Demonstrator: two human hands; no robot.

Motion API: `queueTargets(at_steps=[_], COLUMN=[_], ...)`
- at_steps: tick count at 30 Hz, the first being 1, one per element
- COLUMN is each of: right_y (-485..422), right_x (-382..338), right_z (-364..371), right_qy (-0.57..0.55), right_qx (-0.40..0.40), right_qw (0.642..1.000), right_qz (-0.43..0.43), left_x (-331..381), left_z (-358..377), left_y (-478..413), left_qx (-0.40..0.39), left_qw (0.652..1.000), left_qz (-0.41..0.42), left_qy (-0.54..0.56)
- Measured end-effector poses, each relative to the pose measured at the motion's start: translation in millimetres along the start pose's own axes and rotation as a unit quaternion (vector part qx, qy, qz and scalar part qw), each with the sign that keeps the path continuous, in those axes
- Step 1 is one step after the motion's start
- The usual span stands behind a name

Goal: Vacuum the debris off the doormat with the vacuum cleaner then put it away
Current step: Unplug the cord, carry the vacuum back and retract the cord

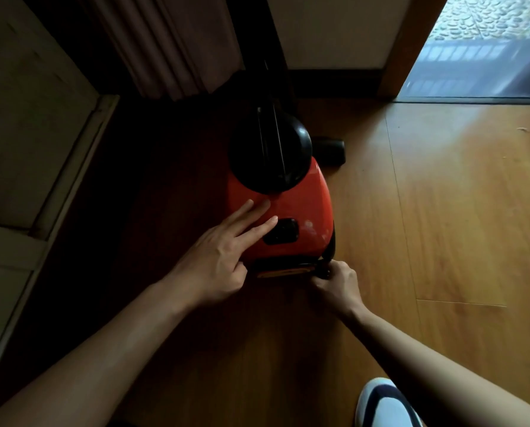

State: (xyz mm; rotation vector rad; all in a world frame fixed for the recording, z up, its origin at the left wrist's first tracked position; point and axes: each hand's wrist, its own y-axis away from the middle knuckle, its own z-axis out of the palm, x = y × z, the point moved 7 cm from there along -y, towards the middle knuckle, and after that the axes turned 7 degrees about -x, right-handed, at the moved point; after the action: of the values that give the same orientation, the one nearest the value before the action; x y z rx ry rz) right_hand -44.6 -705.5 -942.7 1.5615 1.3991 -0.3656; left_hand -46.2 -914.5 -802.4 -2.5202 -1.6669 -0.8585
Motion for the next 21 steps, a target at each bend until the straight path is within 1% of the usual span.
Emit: queueTargets(at_steps=[4, 7, 15, 18, 21], right_y=[3, 5, 6, 4, 1], right_x=[1, 5, 12, 8, 9], right_z=[2, 2, -7, -6, -3], right_qy=[-0.005, -0.029, -0.026, -0.003, -0.03], right_qx=[0.027, 0.049, 0.12, 0.126, 0.121], right_qw=[1.0, 0.998, 0.99, 0.989, 0.988], right_qz=[0.01, 0.028, 0.065, 0.076, 0.09], left_x=[0, -1, 1, 2, 3], left_z=[0, 0, 0, 0, 1], left_y=[0, 1, 0, 1, 0], left_qx=[-0.002, -0.003, -0.003, -0.001, 0.004], left_qw=[1.0, 1.0, 1.0, 1.0, 1.0], left_qz=[0.003, 0.002, 0.002, -0.001, -0.003], left_qy=[-0.001, -0.003, -0.008, -0.02, -0.029])
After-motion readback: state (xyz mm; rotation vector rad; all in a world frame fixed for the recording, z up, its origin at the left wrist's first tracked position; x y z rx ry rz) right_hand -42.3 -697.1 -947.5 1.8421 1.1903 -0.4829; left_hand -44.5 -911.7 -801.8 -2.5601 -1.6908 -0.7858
